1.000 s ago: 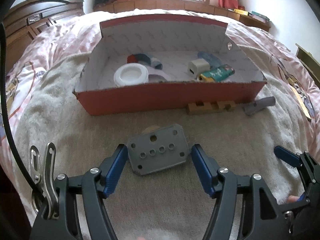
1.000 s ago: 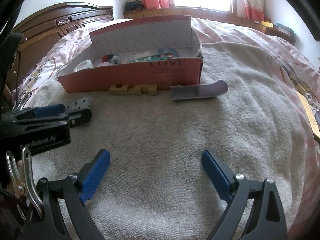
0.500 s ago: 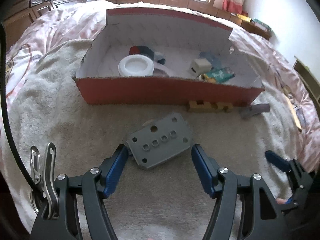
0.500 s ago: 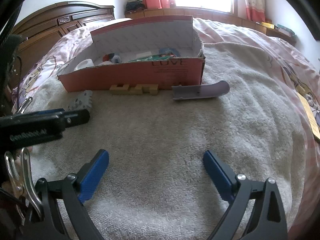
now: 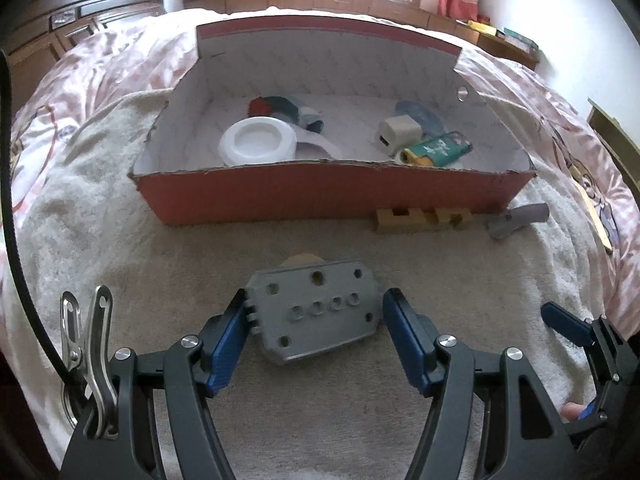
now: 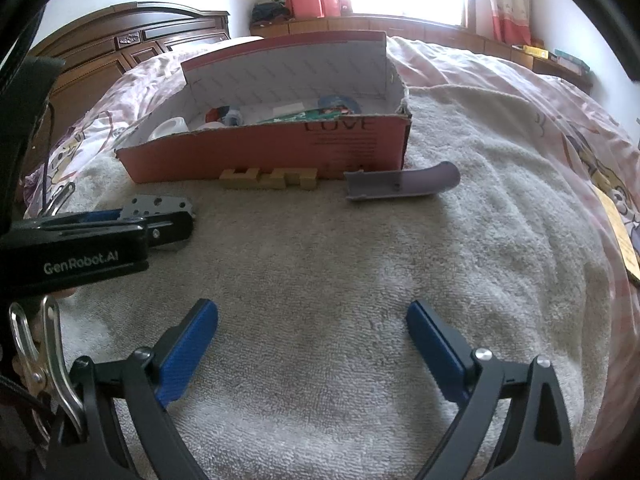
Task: Organize rigid objects
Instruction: 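Lift the grey block with the left gripper while the right gripper moves to the round wooden disc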
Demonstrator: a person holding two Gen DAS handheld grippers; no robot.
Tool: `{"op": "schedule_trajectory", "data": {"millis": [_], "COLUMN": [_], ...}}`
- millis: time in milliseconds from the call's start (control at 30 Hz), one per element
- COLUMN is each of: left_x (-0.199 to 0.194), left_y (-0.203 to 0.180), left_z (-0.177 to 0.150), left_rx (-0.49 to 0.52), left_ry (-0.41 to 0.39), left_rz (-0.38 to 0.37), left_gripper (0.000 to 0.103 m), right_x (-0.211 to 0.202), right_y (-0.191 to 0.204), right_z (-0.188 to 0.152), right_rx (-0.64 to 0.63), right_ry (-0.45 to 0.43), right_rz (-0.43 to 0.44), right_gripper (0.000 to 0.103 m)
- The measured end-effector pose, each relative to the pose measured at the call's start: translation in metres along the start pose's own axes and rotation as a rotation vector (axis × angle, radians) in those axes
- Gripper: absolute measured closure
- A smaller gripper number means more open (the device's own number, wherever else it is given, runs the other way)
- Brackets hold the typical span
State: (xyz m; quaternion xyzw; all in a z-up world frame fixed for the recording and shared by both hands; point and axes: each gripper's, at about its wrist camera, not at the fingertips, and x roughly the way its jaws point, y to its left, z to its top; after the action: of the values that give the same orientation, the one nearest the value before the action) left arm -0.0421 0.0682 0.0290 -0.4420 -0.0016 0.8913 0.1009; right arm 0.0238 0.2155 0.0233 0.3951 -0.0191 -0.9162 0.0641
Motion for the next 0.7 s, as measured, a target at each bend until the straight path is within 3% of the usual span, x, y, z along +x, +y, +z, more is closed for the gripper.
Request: {"op": "schedule_trajectory", "data": {"millis": [333,700], "left_x": [-0.002,-0.04], "left_y": [-0.005,0.009], "left_z": [-0.002,-0.008], "left_rx": [0.052,0.089], "left_ry": [-0.011,-0.068], "left_rz": [0.007,-0.023], "left_gripper": [0.039,0.04], "right_x": [-0.001,-0.001], "right_y": [-0.001,0.0], "right_z": [-0.002,-0.002], "right_rx": [0.002,-0.001], "right_ry": [-0.004,-0.003], "right_rz": [0.005,0.001], "right_gripper": [0.004,0.004]}}
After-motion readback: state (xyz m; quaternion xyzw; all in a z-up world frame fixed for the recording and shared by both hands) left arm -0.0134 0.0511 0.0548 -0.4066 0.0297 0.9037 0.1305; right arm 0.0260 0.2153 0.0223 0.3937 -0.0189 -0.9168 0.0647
